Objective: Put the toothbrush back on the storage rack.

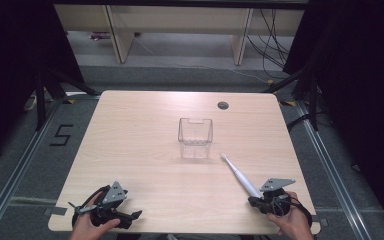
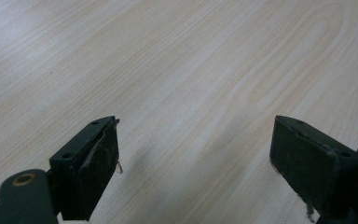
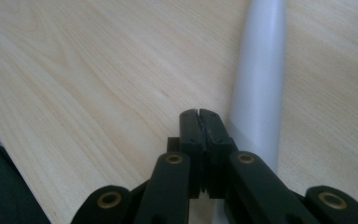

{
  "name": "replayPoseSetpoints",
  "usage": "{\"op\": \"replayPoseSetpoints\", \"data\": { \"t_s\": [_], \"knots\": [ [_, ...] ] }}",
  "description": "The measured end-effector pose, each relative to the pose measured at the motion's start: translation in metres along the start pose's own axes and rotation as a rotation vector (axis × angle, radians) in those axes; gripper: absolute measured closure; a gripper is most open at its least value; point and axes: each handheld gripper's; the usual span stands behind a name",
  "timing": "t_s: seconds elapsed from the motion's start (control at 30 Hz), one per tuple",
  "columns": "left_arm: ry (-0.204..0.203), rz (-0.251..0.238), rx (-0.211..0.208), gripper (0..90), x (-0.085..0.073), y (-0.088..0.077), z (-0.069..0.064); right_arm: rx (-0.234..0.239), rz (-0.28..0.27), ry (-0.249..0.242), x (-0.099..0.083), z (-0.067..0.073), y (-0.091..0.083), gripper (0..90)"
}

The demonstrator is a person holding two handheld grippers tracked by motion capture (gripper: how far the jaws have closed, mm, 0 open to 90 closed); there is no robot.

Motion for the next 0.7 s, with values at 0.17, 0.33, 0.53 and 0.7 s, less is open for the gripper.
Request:
{"op": "replayPoseSetpoints", "data": {
  "t_s": [0.17,0.33,0.53,0.7],
  "knots": [
    [0.005,-0.001,0.0,15.1,0.0,0.0,0.0,-0.007,0.011,-0.009,-0.001,0.0,-0.001,89.2],
    [0.002,0.0,0.002,15.1,0.0,0.0,0.0,-0.009,0.028,-0.028,-0.001,0.001,-0.003,88.9],
    [0.006,0.004,0.003,15.1,0.0,-0.001,0.001,-0.006,0.026,-0.04,0.004,0.006,-0.004,87.9],
    [0.007,0.005,0.004,15.1,0.0,-0.001,0.001,-0.01,0.031,-0.064,0.01,0.008,-0.005,84.8]
  ]
}}
Point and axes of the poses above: each handheld gripper's, and its own axes: y roughly forward along the jaws, x roughly out of its top, z roughly to its left, and after that the axes turned 8 degrees about x, right-handed
